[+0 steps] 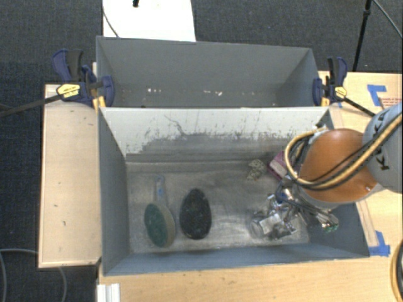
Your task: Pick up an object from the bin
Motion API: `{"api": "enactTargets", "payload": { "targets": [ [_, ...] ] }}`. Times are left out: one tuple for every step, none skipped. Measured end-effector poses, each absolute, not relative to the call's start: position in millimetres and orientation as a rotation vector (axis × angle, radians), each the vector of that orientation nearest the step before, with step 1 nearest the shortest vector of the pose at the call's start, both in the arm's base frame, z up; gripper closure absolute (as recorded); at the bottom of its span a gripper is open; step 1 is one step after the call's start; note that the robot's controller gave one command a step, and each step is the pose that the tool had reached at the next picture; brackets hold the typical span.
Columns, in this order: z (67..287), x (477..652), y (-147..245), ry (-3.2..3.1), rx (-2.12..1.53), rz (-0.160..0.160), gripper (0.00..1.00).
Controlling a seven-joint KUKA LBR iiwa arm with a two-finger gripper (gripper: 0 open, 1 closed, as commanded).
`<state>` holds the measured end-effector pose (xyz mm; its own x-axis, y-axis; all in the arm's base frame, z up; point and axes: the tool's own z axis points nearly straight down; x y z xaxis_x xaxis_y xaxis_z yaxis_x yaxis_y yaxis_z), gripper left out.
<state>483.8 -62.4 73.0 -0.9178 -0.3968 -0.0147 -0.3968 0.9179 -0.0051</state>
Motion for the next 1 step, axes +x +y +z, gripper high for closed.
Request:
{"api": "enactTargets", "payload": {
  "targets": [
    [82.1,484.8,-62.2,3.071,-0.631,-0.001,1.00]
  ]
}}
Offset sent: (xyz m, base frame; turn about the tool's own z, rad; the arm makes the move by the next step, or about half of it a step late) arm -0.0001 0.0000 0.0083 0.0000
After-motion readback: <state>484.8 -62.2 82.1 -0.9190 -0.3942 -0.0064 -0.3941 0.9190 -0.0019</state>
